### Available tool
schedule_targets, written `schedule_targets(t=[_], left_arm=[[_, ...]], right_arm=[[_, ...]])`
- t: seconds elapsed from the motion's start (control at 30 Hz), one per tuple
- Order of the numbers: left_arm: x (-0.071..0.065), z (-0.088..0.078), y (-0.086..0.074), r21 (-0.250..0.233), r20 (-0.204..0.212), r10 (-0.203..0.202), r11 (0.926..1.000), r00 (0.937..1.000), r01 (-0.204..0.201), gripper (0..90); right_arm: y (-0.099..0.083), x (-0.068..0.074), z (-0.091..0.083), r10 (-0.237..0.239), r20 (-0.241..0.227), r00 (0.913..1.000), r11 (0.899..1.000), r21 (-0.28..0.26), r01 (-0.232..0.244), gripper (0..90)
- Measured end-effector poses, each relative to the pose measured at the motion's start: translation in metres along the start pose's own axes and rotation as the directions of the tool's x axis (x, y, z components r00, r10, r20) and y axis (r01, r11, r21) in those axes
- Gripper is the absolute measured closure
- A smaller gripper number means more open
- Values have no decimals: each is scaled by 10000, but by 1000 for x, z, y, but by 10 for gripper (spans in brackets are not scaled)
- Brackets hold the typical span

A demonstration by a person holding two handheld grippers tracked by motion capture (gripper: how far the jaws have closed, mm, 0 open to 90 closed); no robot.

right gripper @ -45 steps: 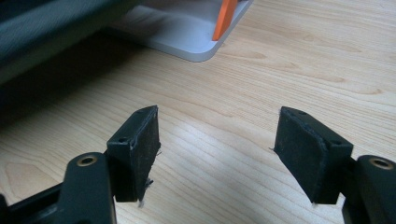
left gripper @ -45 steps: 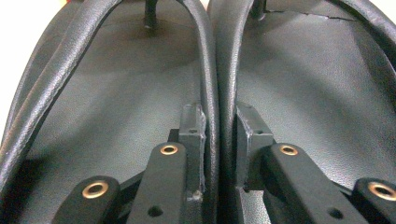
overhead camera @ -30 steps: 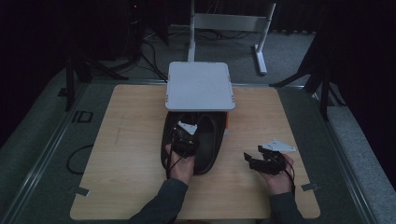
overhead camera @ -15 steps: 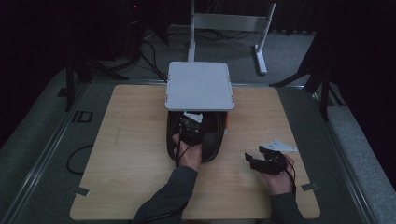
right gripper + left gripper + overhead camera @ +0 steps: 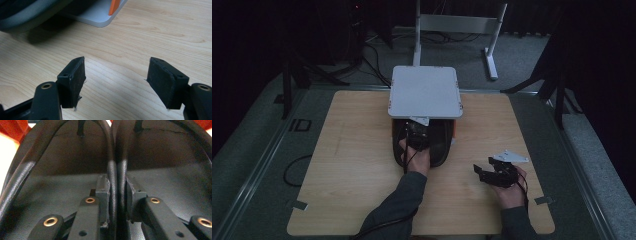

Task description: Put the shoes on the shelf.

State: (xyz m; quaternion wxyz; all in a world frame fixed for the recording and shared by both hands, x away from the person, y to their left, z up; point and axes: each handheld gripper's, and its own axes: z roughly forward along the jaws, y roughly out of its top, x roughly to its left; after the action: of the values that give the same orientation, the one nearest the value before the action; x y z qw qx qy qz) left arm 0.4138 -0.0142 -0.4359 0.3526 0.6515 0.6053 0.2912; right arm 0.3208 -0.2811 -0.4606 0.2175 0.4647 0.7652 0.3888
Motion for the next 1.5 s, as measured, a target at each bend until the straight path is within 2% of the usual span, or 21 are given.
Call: schedule_targets(t=[0.3, 0.63, 0.8, 1.07, 1.1, 1.13, 1.17, 1.23, 1.27, 1.47, 1.5], left_arm=[[-2, 8, 5, -384, -132, -324, 9988, 9994, 319, 747], [-3, 19, 12, -714, -155, -458, 9964, 9988, 446, 745], [-3, 24, 19, -943, -254, -447, 9947, 9987, 422, 746], [-2, 35, 22, -1191, -150, -244, 9926, 9996, 224, 734], [-2, 34, 22, -1239, -88, -275, 9919, 9996, 262, 717], [0, 31, 22, -1342, 210, -393, 9901, 9990, 417, 671], [0, 27, 23, -1550, 167, -414, 9870, 9990, 434, 603], [-3, 19, 25, -1754, 120, -183, 9843, 9998, 202, 545], [-4, 16, 25, -1752, 126, -37, 9845, 9999, 59, 526], [0, 2, 18, -1616, 260, 192, 9867, 9995, -148, 462], [5, -6, 13, -1566, 467, 302, 9874, 9985, -226, 462]], right_arm=[[-1, 0, 1, 11, -70, 10000, 10000, 57, -11, 304], [-2, 0, 1, 30, -114, 9999, 10000, 52, -29, 305], [-2, 0, 1, 55, -122, 9999, 10000, 60, -54, 304], [-3, -1, 0, 107, -131, 9999, 9999, 52, -106, 304], [-3, -1, 1, 99, -123, 9999, 9999, 56, -98, 304], [-3, -1, 1, 63, -115, 9999, 9999, 79, -62, 304], [-3, -1, 1, 54, -124, 9999, 9999, 90, -53, 301], [-4, -1, 1, 7, -105, 9999, 9999, 106, -6, 301], [-4, 0, 1, 34, -112, 9999, 9999, 113, -33, 301], [-4, 0, -1, 2, -95, 10000, 10000, 62, -2, 301], [-4, -1, -1, -4, -88, 10000, 10000, 40, 4, 301]])
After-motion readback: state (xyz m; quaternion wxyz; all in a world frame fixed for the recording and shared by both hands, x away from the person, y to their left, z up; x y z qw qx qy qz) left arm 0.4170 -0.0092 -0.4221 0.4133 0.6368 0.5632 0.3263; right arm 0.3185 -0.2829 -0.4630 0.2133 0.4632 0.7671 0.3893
